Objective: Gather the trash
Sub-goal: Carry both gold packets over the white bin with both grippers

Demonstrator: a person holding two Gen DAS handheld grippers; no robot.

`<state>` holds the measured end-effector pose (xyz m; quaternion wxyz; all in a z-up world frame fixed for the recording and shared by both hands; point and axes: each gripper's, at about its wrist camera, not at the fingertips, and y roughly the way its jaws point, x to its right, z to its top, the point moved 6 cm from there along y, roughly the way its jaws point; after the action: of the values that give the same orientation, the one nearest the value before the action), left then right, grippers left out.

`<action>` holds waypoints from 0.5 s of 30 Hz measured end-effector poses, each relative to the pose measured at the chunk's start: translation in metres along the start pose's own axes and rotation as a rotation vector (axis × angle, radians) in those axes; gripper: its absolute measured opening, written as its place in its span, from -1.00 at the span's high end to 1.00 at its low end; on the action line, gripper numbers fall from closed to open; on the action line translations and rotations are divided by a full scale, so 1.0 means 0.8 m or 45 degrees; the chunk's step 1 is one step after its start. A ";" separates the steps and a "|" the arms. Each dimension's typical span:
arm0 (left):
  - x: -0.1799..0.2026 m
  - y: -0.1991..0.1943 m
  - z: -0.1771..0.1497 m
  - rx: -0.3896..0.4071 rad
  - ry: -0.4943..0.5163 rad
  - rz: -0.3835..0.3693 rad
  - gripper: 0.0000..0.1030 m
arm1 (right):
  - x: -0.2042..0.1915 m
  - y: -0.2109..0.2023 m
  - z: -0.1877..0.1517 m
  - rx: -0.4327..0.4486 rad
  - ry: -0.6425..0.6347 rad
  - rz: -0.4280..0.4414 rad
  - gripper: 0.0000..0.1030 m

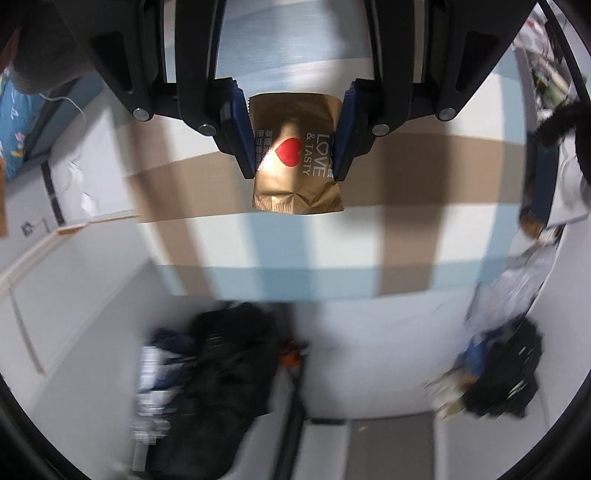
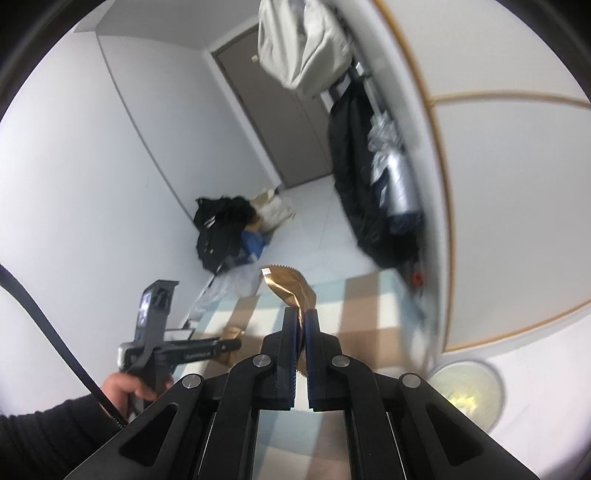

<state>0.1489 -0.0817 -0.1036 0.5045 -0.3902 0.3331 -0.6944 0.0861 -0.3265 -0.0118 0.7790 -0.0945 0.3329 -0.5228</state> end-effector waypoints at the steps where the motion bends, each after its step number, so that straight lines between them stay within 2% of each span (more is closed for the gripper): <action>1: 0.017 -0.005 0.002 0.016 0.020 -0.023 0.31 | 0.008 -0.011 0.006 0.017 -0.001 -0.014 0.94; 8: 0.138 -0.015 0.027 0.076 0.171 -0.198 0.31 | 0.074 -0.071 0.033 0.100 0.043 -0.114 0.94; 15: 0.228 0.018 0.032 0.000 0.225 -0.355 0.31 | 0.150 -0.088 0.026 0.088 0.133 -0.222 0.94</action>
<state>0.1438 -0.2625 -0.0660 0.3720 -0.3701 0.3189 -0.7893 0.0740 -0.4667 -0.0116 0.7149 -0.0689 0.3453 -0.6041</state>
